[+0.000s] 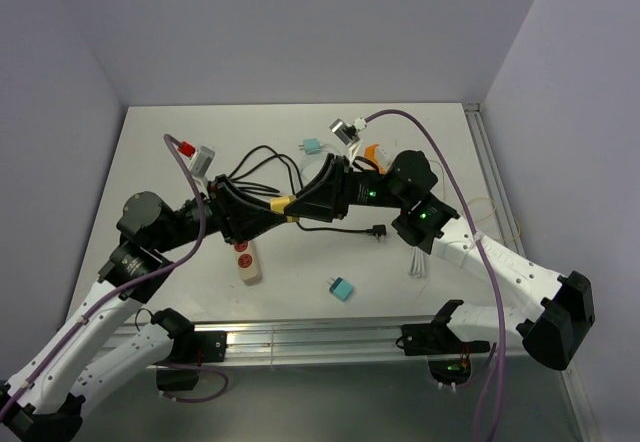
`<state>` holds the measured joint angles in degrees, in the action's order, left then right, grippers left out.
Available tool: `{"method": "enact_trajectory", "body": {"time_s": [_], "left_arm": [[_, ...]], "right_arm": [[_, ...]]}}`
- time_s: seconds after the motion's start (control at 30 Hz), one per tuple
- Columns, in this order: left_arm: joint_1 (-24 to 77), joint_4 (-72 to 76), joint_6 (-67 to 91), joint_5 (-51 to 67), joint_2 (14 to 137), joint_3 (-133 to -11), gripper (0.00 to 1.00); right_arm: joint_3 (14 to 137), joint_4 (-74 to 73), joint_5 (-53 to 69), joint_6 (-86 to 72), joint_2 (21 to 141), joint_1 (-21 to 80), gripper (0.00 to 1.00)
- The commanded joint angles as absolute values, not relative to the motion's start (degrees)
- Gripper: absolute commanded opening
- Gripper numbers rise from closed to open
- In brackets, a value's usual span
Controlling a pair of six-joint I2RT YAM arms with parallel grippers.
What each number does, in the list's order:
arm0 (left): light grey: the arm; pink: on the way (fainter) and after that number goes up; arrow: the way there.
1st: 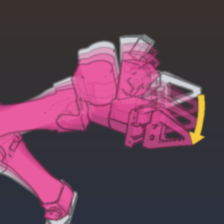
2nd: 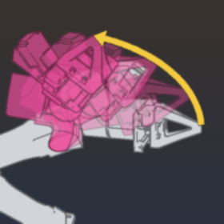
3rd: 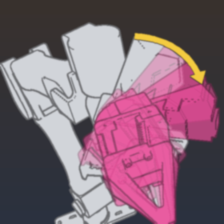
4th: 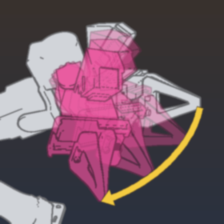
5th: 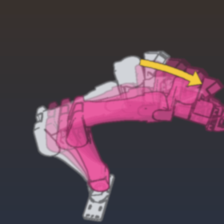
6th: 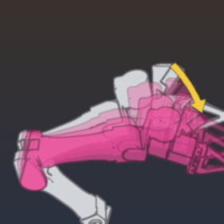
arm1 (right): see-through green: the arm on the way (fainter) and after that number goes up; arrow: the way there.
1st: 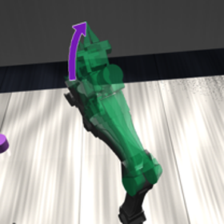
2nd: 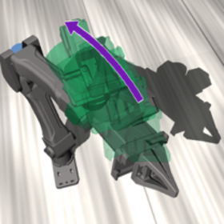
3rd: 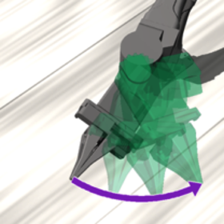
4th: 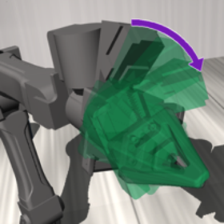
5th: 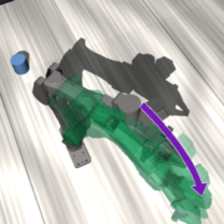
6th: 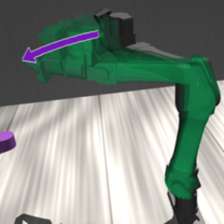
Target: Insert the plug
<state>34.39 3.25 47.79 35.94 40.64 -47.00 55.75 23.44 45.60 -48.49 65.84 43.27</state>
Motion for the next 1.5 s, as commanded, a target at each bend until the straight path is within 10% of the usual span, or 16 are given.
{"method": "enact_trajectory", "body": {"time_s": [0.0, 0.1, 0.2, 0.3, 0.33, 0.43, 0.67, 1.47], "left_arm": [[34.6, 5.7, 49.0, 37.6, 41.3, -48.7, 0.32], [34.6, 4.8, 49.4, 37.1, 41.8, -49.3, 0.0], [34.6, 2.6, 49.2, 34.8, 41.3, -50.1, 0.0], [34.5, -5.9, 47.9, 27.4, 40.3, -53.2, 0.0], [34.5, -8.5, 47.4, 25.8, 40.4, -54.6, 0.0], [34.5, -20.0, 46.2, 15.5, 41.4, -59.9, 0.0], [33.0, -47.4, 46.1, -7.4, 51.9, -70.7, 0.0], [14.2, -49.9, 45.4, -5.8, 64.7, -61.4, 0.0]], "right_arm": [[56.7, 26.0, 46.4, -47.9, 66.5, 44.4, 0.0], [56.7, 25.5, 46.4, -47.4, 66.5, 44.6, 0.0], [57.2, 22.9, 46.7, -44.9, 66.5, 44.6, 0.0], [60.9, 8.5, 38.2, -37.1, 65.6, 44.2, 0.39], [61.3, 5.4, 34.5, -35.2, 64.9, 44.0, 0.7], [61.8, -2.4, 21.9, -29.9, 62.5, 43.8, 0.93], [56.3, -2.7, 12.8, -28.0, 62.9, 44.3, 0.94], [62.7, 10.7, -16.4, -23.9, 102.7, 72.1, 0.95]]}}
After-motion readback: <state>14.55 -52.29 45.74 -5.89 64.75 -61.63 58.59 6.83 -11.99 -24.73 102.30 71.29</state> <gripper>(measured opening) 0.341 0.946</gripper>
